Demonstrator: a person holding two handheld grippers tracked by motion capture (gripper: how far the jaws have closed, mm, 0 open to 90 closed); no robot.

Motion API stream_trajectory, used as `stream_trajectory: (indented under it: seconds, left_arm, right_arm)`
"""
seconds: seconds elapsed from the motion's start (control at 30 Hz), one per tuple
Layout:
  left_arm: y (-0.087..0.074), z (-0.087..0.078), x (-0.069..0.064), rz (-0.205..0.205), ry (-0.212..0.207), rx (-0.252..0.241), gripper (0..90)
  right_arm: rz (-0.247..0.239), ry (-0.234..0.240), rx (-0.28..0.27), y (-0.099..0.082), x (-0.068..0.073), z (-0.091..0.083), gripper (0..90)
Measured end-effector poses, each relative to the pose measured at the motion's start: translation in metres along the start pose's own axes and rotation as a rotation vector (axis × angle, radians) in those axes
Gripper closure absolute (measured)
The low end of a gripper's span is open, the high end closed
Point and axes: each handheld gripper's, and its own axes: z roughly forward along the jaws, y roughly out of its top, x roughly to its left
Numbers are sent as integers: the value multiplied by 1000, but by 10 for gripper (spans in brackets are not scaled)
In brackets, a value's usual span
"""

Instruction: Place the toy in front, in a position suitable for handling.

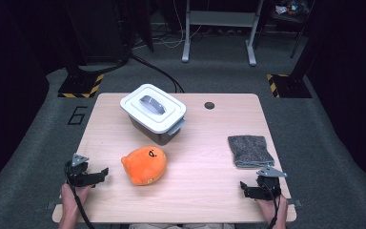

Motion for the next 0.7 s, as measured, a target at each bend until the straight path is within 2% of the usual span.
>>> stream_trajectory:
  seconds: [0.07,0.13,0.2,0.27,0.3,0.37,0.4,0.43,0.47,0.5,0.6,0.7]
  left_arm:
    - [4,-7,0,-4,-28,-20,74]
    - [13,-15,-7,0,-51,-48,72]
    - [15,-17,-11,-5,-59,-55,71]
    - [20,-20,-25,-5,-87,-82,70]
    - [20,-20,-25,-5,-87,-82,70]
    - [22,-22,-35,2,-110,-80,70]
    - [24,-24,-46,-3,-124,-94,73]
    - [24,-24,-46,-3,-124,-94,78]
    - [25,-25,-56,-2,-132,-116,80]
    - [25,-25,-56,-2,-132,-116,81]
    - [29,-27,-74,-4,-161,-115,86]
    - [31,-28,-82,1,-173,-108,85]
  right_arm:
    - [-1,0,0,0,0,0,77]
    - [-6,0,-1,0,-1,0,76]
    - [-4,0,1,0,0,0,76]
    - [-5,-1,-1,0,-1,0,75]
    - [-5,-1,-1,0,-1,0,75]
    - [-3,-2,-2,0,0,0,75]
    - [-3,-2,-1,0,-1,0,74]
    - [-3,-2,-2,0,-1,0,74]
    - [-2,-2,-2,0,0,0,74]
    - [-2,-2,-2,0,0,0,74]
    - [1,-4,-3,0,0,1,74]
    - [2,-5,-2,0,0,1,74]
